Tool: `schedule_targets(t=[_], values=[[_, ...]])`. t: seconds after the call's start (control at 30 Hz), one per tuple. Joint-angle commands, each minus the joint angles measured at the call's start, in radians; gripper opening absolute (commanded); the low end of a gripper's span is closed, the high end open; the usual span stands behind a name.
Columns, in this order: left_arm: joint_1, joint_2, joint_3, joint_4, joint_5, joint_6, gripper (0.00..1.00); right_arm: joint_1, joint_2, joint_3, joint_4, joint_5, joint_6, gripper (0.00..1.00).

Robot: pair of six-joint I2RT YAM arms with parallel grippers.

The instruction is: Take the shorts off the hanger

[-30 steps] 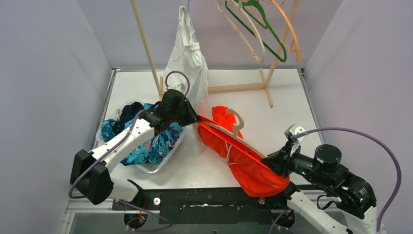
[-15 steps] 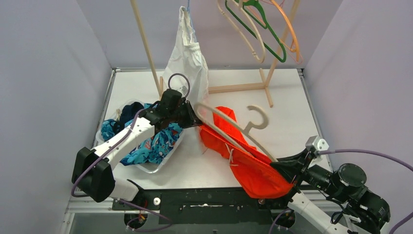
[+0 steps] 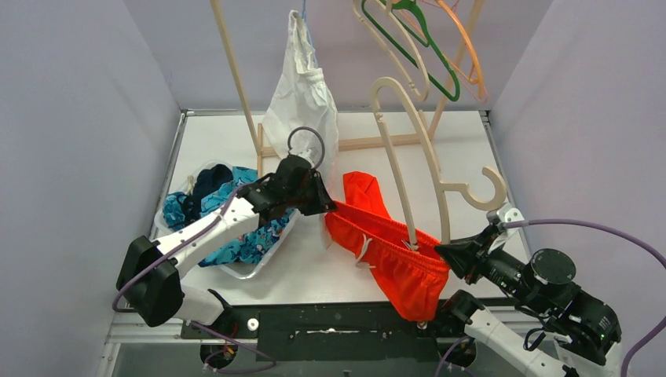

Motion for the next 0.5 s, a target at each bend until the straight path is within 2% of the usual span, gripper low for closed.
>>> schedule_targets(t=[0.0, 0.2, 0.47], values=[[-0.085, -0.013, 0.002, 0.062, -0.273, 0.039, 0.00, 0.007, 0.014, -0.010, 0.110, 0.090, 0.017, 0.00], [-0.182, -0.052, 0.000, 0.101, -0.350, 0.048, 0.00, 0.007, 0.072, -0.103, 0.295, 0.192, 0.051, 0.00], [-0.292, -0.057, 0.018, 0.124, -0.299, 0.134, 0.00, 0.006, 0.180, -0.177, 0.525, 0.253, 0.028, 0.00]])
